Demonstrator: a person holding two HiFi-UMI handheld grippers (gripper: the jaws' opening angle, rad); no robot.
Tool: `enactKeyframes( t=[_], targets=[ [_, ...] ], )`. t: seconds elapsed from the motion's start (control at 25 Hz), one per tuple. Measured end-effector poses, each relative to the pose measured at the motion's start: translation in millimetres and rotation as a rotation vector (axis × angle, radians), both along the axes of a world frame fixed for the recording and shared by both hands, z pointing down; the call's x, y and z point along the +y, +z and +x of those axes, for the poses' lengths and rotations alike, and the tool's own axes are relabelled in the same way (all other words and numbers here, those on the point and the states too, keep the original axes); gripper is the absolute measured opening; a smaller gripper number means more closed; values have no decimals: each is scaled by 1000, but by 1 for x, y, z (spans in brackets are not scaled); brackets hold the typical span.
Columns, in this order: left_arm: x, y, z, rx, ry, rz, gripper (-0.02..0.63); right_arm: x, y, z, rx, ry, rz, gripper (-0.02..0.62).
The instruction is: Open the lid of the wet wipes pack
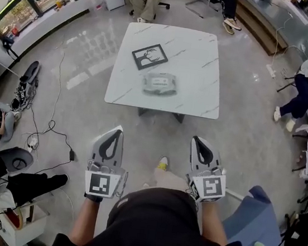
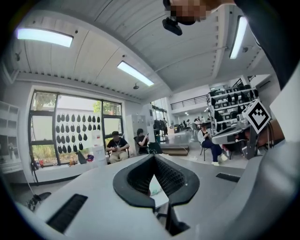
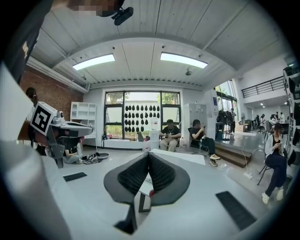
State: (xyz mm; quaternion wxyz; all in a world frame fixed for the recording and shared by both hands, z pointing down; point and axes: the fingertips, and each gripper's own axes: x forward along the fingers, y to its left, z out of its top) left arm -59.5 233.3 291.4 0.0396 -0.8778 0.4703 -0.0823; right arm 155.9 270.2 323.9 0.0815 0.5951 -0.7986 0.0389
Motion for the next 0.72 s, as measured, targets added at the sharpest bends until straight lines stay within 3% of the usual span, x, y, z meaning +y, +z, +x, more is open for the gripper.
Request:
enactKeyframes(
  t=[0.2, 0.4, 0.6, 0.72],
  targets=[
    [-38, -9, 27, -68, -19, 7, 15, -37, 5, 28, 1, -27, 13, 2],
    [-65, -13, 56, -79, -29, 4, 15, -61, 14, 52, -22, -38, -1, 2],
    [-72, -1, 90, -146, 33, 4, 15, -71, 22, 63, -45, -45, -24, 2],
    [-77, 6, 105, -143, 56, -16, 15, -72, 29, 67, -38, -57, -36, 2]
  ],
)
